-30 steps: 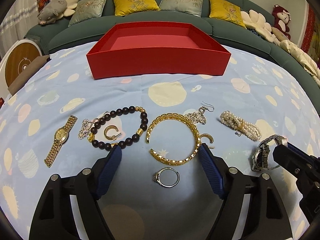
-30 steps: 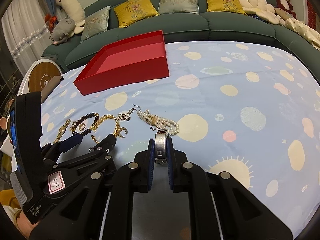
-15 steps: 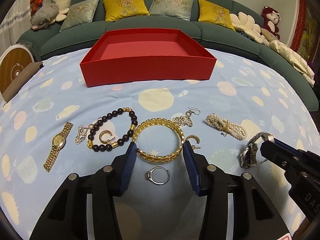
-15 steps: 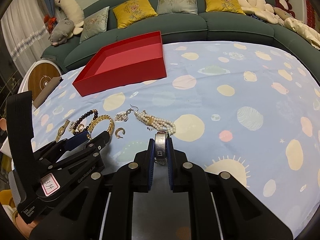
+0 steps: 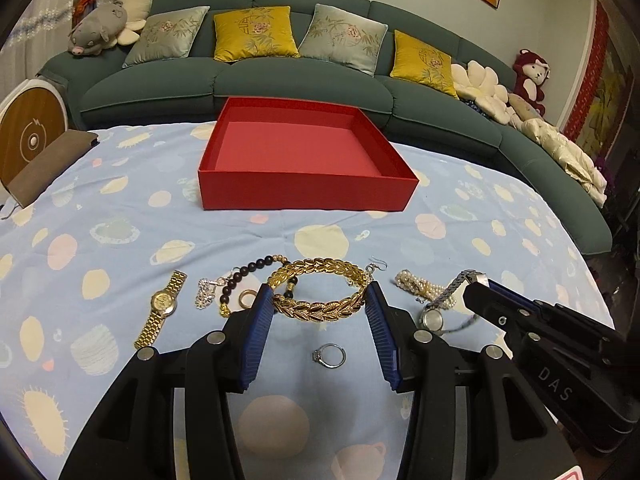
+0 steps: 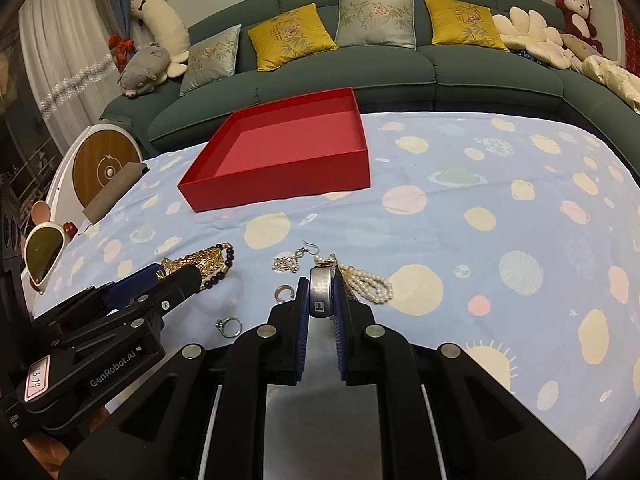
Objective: Organize jewelry
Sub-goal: 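Carry the bangle and watch into the red box and open both tools, then close the right tool on the pearl necklace, then close the left tool on the dark bead bracelet while the right tool holds the pearls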
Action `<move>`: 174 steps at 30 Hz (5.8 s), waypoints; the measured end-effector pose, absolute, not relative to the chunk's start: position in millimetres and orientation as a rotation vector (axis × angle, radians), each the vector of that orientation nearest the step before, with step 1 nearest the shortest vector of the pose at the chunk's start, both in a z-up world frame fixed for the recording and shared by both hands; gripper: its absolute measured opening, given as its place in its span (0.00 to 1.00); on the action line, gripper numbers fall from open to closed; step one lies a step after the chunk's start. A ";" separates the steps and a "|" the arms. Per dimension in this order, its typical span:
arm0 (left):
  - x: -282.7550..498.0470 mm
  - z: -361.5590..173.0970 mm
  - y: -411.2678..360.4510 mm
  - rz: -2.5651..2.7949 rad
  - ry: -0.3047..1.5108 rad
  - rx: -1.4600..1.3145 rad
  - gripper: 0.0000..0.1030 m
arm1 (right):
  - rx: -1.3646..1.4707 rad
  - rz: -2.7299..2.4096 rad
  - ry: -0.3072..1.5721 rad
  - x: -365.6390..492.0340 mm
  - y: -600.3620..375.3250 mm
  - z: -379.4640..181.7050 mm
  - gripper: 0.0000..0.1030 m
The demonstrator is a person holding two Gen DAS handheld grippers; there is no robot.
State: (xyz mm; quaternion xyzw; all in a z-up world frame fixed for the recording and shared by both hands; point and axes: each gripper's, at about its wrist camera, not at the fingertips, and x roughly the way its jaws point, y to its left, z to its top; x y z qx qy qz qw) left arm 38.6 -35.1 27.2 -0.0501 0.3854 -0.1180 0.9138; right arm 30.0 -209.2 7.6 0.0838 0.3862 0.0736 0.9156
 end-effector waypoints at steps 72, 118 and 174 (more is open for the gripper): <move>150.6 74.4 46.3 -0.095 0.819 -0.135 0.63 | 0.149 0.217 0.800 132.4 -244.8 57.2 0.34; 58.9 -19.5 28.3 -0.149 0.940 -0.086 0.68 | 0.009 0.267 1.005 93.4 -211.5 -45.8 0.15; 75.0 29.8 -20.1 -0.280 0.779 -0.090 0.05 | 0.103 0.288 0.879 70.2 -210.9 1.9 0.14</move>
